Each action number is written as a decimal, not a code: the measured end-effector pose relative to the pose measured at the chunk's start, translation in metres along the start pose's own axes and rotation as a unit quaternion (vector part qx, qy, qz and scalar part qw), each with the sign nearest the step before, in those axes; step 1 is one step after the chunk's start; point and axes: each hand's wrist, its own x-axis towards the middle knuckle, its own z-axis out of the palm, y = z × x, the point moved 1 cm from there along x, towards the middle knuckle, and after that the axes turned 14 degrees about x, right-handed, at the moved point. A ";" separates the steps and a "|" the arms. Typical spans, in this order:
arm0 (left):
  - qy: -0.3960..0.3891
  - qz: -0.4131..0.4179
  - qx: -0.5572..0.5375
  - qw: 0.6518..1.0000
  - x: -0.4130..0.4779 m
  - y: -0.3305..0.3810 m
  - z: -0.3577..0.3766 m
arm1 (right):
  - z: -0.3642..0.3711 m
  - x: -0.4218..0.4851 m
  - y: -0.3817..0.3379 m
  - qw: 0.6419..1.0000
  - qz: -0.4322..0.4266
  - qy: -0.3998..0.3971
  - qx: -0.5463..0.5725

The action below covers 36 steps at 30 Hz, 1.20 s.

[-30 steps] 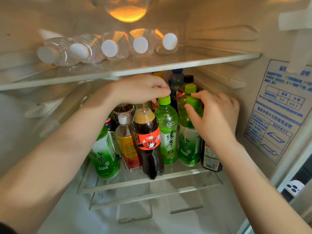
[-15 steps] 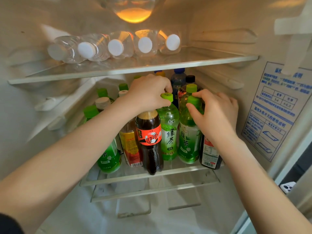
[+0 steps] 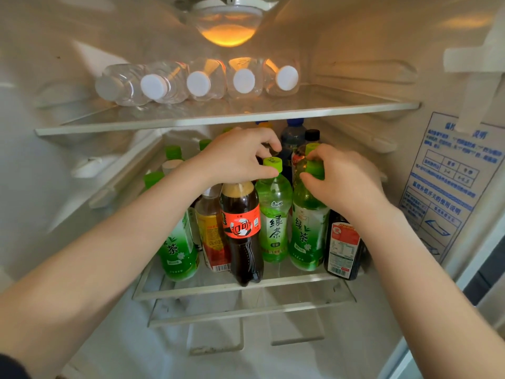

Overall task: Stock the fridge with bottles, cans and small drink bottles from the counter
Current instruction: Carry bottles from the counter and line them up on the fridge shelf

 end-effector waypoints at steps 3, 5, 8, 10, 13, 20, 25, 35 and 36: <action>-0.003 -0.015 -0.039 0.999 -0.007 -0.007 0.000 | 0.006 0.005 -0.008 1.000 -0.025 -0.008 0.014; 0.003 -0.021 -0.045 0.999 -0.015 -0.013 -0.002 | 0.011 0.010 -0.014 0.998 -0.041 -0.026 0.027; 0.005 -0.030 -0.054 0.998 -0.027 -0.023 -0.005 | 0.018 0.017 -0.018 0.997 -0.052 -0.051 0.019; -0.004 -0.036 -0.068 0.997 -0.033 -0.030 -0.007 | 0.021 0.022 -0.021 0.996 -0.046 -0.066 0.034; -0.017 -0.035 -0.092 0.995 -0.040 -0.034 -0.005 | 0.023 0.029 -0.025 0.992 -0.034 -0.102 0.063; 0.018 -0.046 -0.076 0.996 -0.041 -0.035 0.002 | 0.020 0.018 -0.019 0.991 -0.077 -0.094 0.057; 0.009 -0.057 -0.077 0.995 -0.024 -0.038 0.000 | 0.005 0.009 -0.007 0.977 -0.121 -0.129 0.118; 0.113 -0.178 -0.155 0.965 0.018 -0.042 0.000 | 0.001 0.011 0.002 0.965 -0.107 -0.150 0.188; 0.128 -0.189 -0.152 0.962 0.021 -0.044 0.002 | 0.001 0.012 0.003 0.964 -0.107 -0.149 0.192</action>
